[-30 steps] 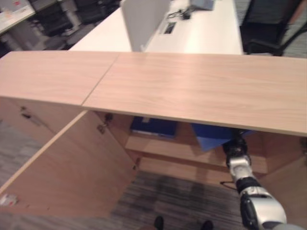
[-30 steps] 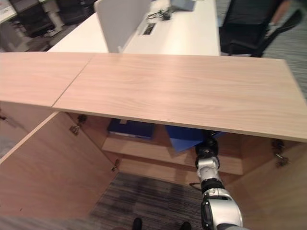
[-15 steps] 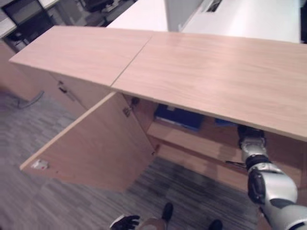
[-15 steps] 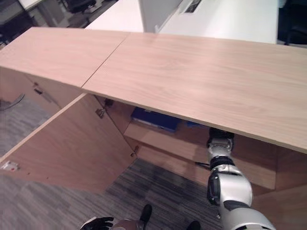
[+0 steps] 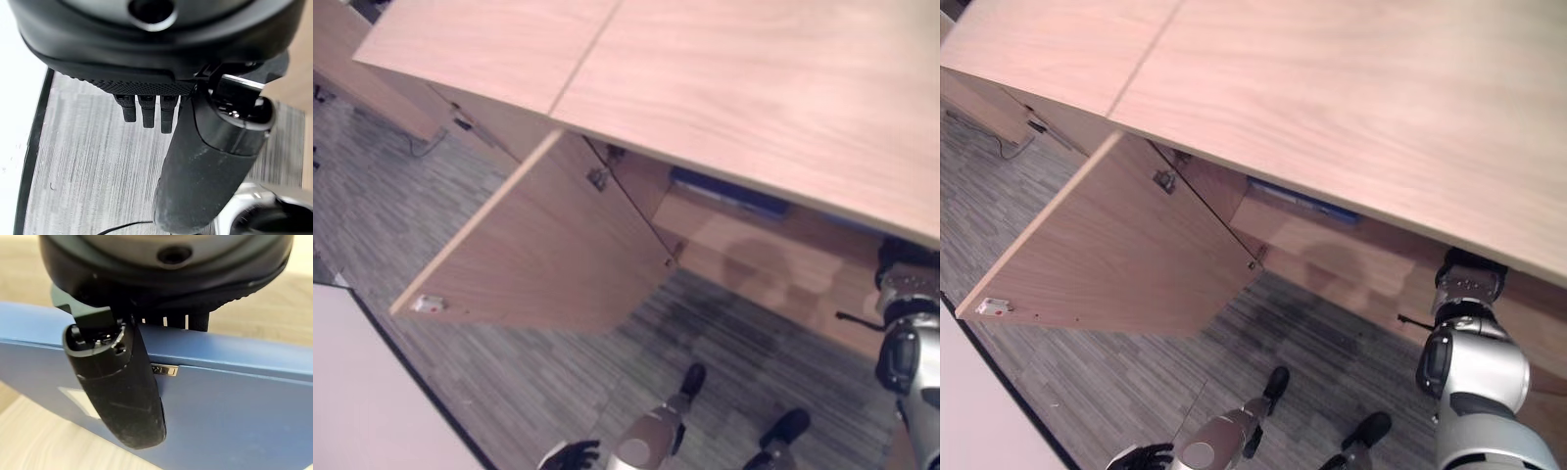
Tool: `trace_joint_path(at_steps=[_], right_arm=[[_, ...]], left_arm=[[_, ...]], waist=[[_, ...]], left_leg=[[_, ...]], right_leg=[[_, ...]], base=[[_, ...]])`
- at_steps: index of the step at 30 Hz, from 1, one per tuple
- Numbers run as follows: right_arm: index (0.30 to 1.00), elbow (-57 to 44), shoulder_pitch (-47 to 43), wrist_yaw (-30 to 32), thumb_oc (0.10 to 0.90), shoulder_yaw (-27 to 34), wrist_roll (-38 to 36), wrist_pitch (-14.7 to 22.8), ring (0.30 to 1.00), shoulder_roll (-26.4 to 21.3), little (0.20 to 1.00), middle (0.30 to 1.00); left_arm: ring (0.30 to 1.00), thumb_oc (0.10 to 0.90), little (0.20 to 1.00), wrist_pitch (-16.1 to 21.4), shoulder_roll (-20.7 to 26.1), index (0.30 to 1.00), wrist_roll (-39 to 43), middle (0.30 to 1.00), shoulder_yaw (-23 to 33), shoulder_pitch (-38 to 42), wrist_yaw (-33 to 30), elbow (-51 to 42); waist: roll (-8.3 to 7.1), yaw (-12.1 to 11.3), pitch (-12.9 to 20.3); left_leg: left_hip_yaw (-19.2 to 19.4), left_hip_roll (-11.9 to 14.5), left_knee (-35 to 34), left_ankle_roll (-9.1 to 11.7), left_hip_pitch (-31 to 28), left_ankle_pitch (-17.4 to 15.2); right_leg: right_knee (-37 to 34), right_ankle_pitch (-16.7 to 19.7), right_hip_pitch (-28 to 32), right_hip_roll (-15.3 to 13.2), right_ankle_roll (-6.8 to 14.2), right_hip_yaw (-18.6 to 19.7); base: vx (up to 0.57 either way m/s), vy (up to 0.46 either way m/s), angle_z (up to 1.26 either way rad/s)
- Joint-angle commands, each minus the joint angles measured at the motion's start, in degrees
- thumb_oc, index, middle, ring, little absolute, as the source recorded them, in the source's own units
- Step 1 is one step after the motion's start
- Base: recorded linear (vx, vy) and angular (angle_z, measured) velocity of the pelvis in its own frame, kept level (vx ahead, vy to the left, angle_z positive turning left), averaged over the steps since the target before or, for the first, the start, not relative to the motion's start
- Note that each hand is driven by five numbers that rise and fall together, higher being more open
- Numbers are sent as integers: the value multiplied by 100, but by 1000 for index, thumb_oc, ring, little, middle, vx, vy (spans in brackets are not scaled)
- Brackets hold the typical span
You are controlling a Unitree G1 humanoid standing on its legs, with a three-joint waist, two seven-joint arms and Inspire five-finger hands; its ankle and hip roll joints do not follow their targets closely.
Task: Put the empty folder in the office cabinet
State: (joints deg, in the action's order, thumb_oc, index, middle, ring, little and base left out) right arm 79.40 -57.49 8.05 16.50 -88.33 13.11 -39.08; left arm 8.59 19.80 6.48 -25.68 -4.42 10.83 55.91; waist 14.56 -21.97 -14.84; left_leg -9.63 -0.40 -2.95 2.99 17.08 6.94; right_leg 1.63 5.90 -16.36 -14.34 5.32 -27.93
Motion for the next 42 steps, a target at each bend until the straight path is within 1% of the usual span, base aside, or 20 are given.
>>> trace_joint_path(at_steps=[1,10,17,21,22,23,24,25,26,27,28,29,32,34,35,36,37,38,40,42], right_arm=[[300,-560,-513,-304,400,-280,-38,255,300,-632,300,300],[300,-397,-601,-207,400,-238,-59,282,300,-760,300,300],[300,-300,-917,-22,400,-457,173,273,300,-1042,300,300],[312,-205,-1072,111,408,-546,265,258,312,-1186,312,312],[392,-198,-1104,147,461,-575,306,258,392,-1203,392,392],[573,-180,-1162,187,582,-622,345,251,573,-1195,573,573],[900,-131,-1190,228,800,-644,389,233,900,-1226,900,900],[900,-63,-1242,282,800,-689,418,206,900,-1241,900,900],[900,29,-1326,360,800,-748,471,179,900,-1246,900,900],[900,72,-1353,412,800,-784,516,153,900,-1242,900,900],[900,102,-1371,470,800,-791,552,120,900,-1228,900,900],[900,135,-1386,510,800,-803,573,89,900,-1233,900,900],[900,392,-1439,716,800,-892,804,-85,900,-1247,900,900],[900,558,-1510,807,800,-938,918,-183,900,-1294,900,900],[900,727,-1574,1051,800,-1024,1075,-331,900,-1276,900,900],[900,763,-1572,1093,800,-1036,1175,-410,900,-1228,900,900],[900,804,-1585,1147,800,-1054,1246,-461,900,-1224,900,900],[900,853,-1607,1216,800,-1066,1286,-537,900,-1190,900,900],[900,877,-1644,1262,800,-1095,1331,-589,900,-1136,900,900],[900,979,-1686,1324,800,-1125,1414,-702,900,-1017,900,900]], left_arm=[[900,800,900,12,663,900,64,900,-311,-141,64,169],[900,800,900,64,734,900,108,900,-492,7,137,1],[900,800,900,119,717,900,158,900,-609,9,105,-119],[900,800,900,142,721,900,146,900,-606,5,43,-146],[900,800,900,142,725,900,171,900,-597,4,24,-152],[900,800,900,141,710,900,206,900,-579,23,-3,-138],[900,800,900,144,710,900,234,900,-561,41,-29,-133],[900,800,900,132,702,900,258,900,-548,76,-58,-124],[900,800,900,125,695,900,287,900,-536,109,-94,-117],[900,800,900,120,660,900,319,900,-542,137,-119,-112],[900,800,900,120,633,900,344,900,-531,163,-157,-94],[900,800,900,121,618,900,391,900,-517,188,-186,-94],[900,800,900,108,552,900,467,900,-511,261,-262,-94],[900,800,900,96,520,900,485,900,-514,321,-292,-92],[900,800,900,38,463,900,517,900,-550,436,-376,-103],[900,800,900,42,426,900,504,900,-575,475,-412,-103],[900,800,900,39,405,900,495,900,-570,513,-445,-86],[900,800,900,36,372,900,512,900,-555,557,-503,-57],[900,800,900,26,314,900,538,900,-547,637,-535,-25],[900,800,900,6,218,900,568,900,-553,762,-605,64]], waist=[[-64,7,43],[287,166,34],[465,216,66],[503,232,46],[500,238,37],[492,248,13],[485,267,-7],[448,287,18],[445,298,-37],[395,331,-22],[402,343,-84],[355,372,-63],[304,415,-150],[266,441,-127],[246,484,-153],[252,501,-199],[228,528,-178],[230,538,-208],[200,574,-195],[199,614,-241]], left_leg=[[75,126,1064,267,375,-1085],[139,-30,1499,269,667,-1330],[143,-118,1593,293,782,-1370],[150,-147,1720,304,912,-1415],[150,-150,1746,303,938,-1423],[151,-151,1826,299,982,-1475],[141,-148,1863,292,1022,-1478],[131,-147,1908,292,1008,-1619],[151,-148,1958,277,1097,-1525],[131,-141,1994,276,1074,-1658],[142,-132,2028,266,1141,-1550],[136,-136,2043,277,1100,-1690],[170,-123,2080,265,1185,-1616],[161,-126,2072,271,1143,-1737],[174,-120,2030,274,1125,-1729],[193,-117,2024,265,1163,-1615],[183,-119,2007,272,1123,-1688],[201,-115,1985,268,1140,-1595],[192,-115,1962,277,1068,-1706],[217,-109,1887,272,1038,-1576]], right_leg=[[1725,-1680,-21,-390,427,667],[2466,-1931,-640,-613,499,979],[2791,-2039,-930,-717,500,1107],[3024,-2091,-1139,-761,500,1190],[3044,-2101,-1161,-753,494,1211],[3141,-2145,-1228,-761,493,1242],[3183,-2135,-1272,-751,490,1259],[3268,-2289,-1276,-738,515,1338],[3315,-2174,-1375,-749,478,1317],[3369,-2326,-1362,-719,496,1390],[3410,-2209,-1449,-728,455,1364],[3447,-2354,-1422,-707,478,1424],[3479,-2250,-1542,-710,430,1429],[3511,-2395,-1526,-691,450,1494],[3501,-2398,-1539,-678,440,1508],[3487,-2263,-1584,-684,403,1467],[3493,-2356,-1546,-665,422,1512],[3469,-2254,-1571,-671,387,1470],[3478,-2386,-1514,-650,410,1522],[3413,-2240,-1503,-637,366,1470]], base=[[-4,9,-3],[20,27,-5],[13,18,0],[4,3,5],[20,-12,7],[0,0,0],[99,-50,3],[0,0,0],[109,-57,1],[-81,-7,-2],[105,-68,6],[-87,-9,-4],[-2,-19,-3],[63,-41,-6],[-3,-31,-3],[0,0,0],[-91,23,-2],[3,4,-5],[0,0,0],[-43,9,-6]])
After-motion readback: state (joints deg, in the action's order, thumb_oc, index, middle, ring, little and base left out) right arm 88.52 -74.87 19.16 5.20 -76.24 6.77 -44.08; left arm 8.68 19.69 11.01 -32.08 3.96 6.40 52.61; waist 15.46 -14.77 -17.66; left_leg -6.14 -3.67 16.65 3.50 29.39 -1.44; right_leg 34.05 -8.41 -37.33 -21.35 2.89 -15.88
